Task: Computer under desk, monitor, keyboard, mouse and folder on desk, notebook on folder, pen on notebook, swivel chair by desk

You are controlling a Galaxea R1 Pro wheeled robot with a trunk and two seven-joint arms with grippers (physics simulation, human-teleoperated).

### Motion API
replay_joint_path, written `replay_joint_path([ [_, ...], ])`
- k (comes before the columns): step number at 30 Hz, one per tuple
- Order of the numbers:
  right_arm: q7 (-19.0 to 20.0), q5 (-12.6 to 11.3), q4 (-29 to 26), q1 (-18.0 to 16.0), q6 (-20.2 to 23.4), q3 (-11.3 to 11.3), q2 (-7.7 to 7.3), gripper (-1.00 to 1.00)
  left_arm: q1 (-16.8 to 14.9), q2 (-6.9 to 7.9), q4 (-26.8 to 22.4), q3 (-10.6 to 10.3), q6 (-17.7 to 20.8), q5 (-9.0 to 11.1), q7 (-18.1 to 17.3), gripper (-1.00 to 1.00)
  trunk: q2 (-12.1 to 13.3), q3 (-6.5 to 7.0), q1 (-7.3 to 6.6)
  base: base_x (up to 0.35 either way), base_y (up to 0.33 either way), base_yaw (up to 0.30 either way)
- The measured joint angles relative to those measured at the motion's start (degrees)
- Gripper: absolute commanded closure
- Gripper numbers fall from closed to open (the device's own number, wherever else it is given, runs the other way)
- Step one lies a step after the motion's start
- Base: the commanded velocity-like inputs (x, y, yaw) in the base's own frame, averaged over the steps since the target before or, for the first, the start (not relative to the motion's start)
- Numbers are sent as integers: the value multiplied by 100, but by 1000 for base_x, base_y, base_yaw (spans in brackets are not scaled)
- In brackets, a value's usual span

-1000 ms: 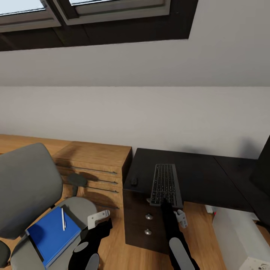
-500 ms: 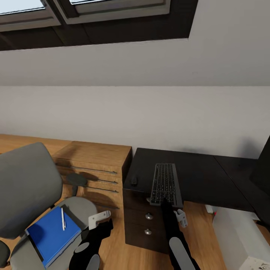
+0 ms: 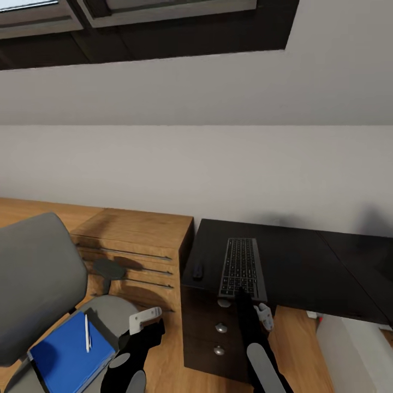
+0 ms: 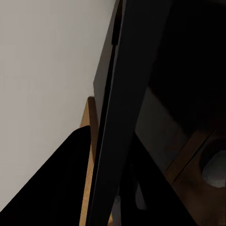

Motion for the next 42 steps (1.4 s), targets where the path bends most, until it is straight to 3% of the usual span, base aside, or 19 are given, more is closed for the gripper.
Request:
replay_joint_path([
  [24,-56,16,-30,-9,21,7,0,100,0,0,28,0,6,-1,0,-100,1,0,3,20,0,0],
  [25,-56,16,-30,-9,21,7,0,-100,0,0,28,0,6,-3,0,-100,1,0,3,0,0,0],
  [26,-347,-71,366,-7,13,3,0,-100,0,0,29,0,6,-4,0,-100,1,-1,3,0,0,0],
  [27,-359,-75,435,-7,13,4,0,-100,0,2,29,0,6,-6,0,-100,1,-1,3,0,0,0],
  [42,-357,-67,433,-8,-3,4,0,-100,0,7,35,7,5,1,-8,-100,1,-1,3,0,0,0],
])
